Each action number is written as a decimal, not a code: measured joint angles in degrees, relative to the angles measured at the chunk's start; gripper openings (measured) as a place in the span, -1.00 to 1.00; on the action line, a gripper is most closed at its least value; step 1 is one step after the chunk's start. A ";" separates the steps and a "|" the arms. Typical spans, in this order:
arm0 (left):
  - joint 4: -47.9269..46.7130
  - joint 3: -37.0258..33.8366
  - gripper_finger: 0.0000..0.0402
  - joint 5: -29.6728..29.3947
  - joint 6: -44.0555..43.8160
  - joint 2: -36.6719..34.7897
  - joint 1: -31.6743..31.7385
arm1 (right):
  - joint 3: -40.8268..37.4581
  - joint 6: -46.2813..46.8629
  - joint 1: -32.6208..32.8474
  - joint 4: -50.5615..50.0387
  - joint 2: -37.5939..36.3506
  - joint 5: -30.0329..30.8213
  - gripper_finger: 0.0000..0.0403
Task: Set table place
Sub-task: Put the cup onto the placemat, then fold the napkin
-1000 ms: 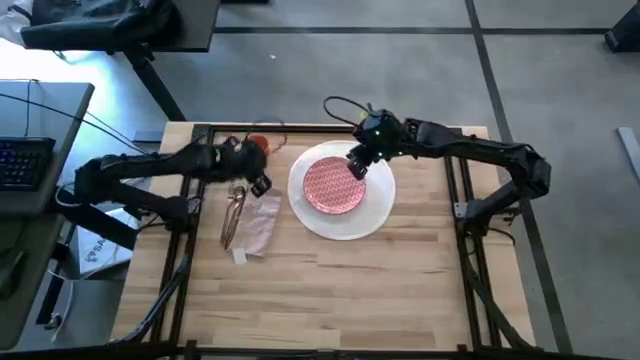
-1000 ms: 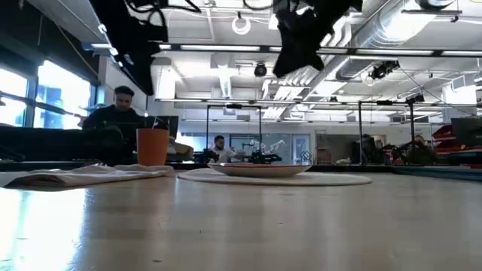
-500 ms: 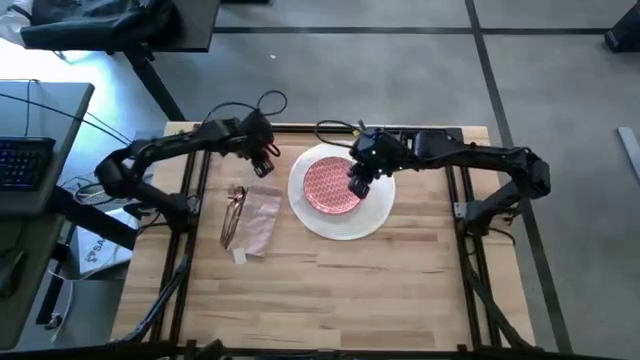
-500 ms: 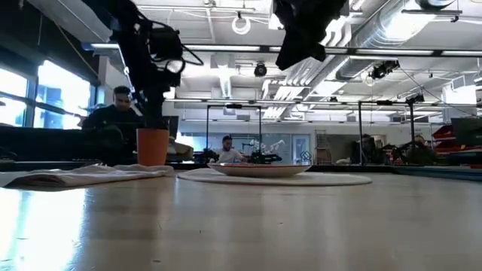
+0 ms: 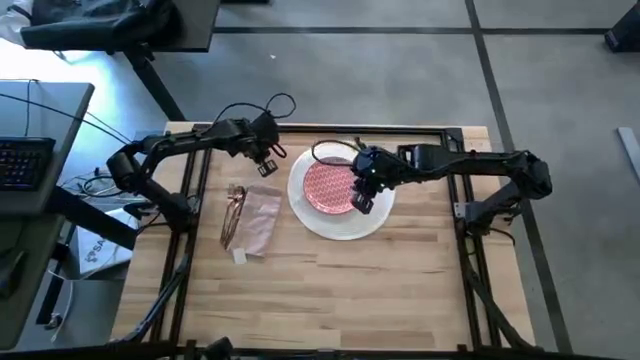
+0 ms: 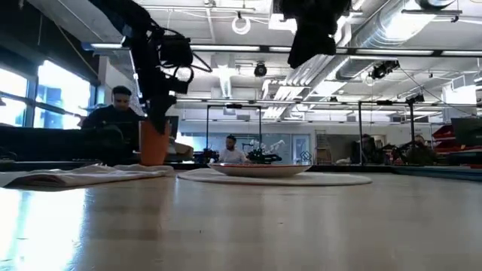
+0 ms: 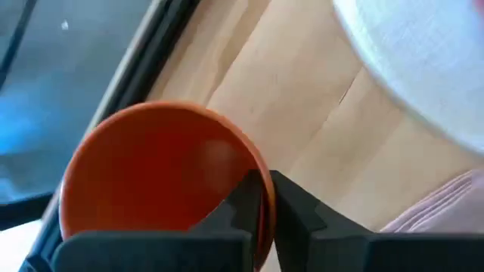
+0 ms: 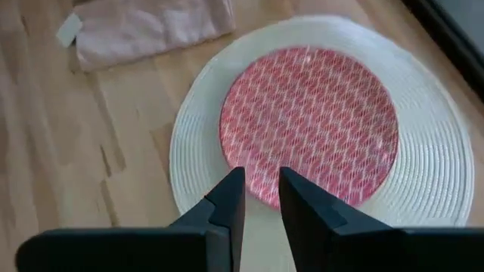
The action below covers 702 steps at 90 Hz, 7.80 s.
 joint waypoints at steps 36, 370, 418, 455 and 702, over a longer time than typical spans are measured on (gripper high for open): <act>2.85 26.24 -1.00 6.24 0.27 8.72 -15.87 | 0.02 16.56 13.13 -14.25 -14.86 19.23 -0.69; 8.11 71.18 -0.42 15.89 0.17 54.49 -15.35 | 0.04 34.17 29.65 -18.02 -20.31 32.79 -0.69; 0.09 71.18 -0.42 15.69 3.41 46.00 -15.61 | -0.56 30.53 29.65 -18.10 -20.35 34.08 -0.69; -39.21 67.48 -0.43 13.09 2.88 32.53 -15.79 | -19.93 20.57 28.78 6.64 -20.35 31.41 -0.69; 13.68 -17.36 -0.43 -30.93 -111.25 -1.11 -95.11 | 39.63 -19.40 24.30 28.47 60.98 3.16 -0.52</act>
